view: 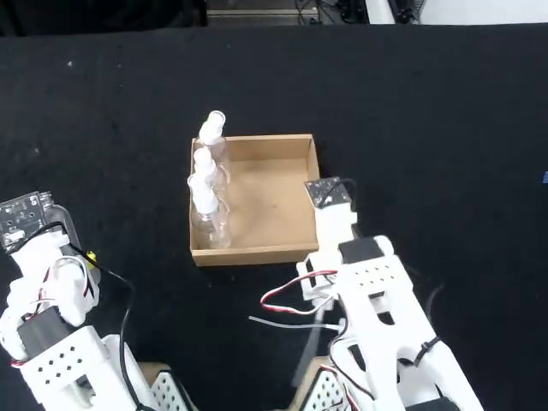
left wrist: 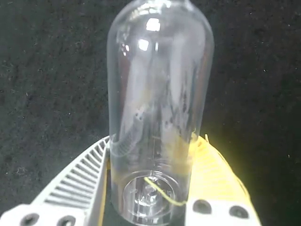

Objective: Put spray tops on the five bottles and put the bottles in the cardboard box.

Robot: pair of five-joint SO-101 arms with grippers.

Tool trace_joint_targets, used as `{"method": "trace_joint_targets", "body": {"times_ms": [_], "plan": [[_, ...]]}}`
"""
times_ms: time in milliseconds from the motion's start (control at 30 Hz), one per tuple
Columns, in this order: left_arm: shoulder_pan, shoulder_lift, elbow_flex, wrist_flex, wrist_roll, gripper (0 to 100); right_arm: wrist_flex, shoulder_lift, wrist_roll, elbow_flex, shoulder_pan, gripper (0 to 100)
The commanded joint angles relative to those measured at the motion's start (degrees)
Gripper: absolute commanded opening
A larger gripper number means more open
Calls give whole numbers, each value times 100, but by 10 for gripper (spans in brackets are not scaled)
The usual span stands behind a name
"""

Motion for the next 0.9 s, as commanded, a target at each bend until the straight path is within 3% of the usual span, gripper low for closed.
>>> {"method": "trace_joint_targets", "body": {"times_ms": [0, 333, 600, 767, 867], "plan": [[75, -79, -84, -35, 35, 36, -536, -189, -35, 259, 79, 152], [75, -88, -84, -35, 35, 36, -325, -189, 88, 277, 79, 149], [75, -88, -84, -35, 35, 36, -316, -189, 1969, 303, 176, 10], [75, -88, -84, -35, 35, 36, -290, -242, 2022, 127, 642, 18], [84, -88, -101, -62, 35, 36, 255, -242, 2031, -523, 791, 18]]}}
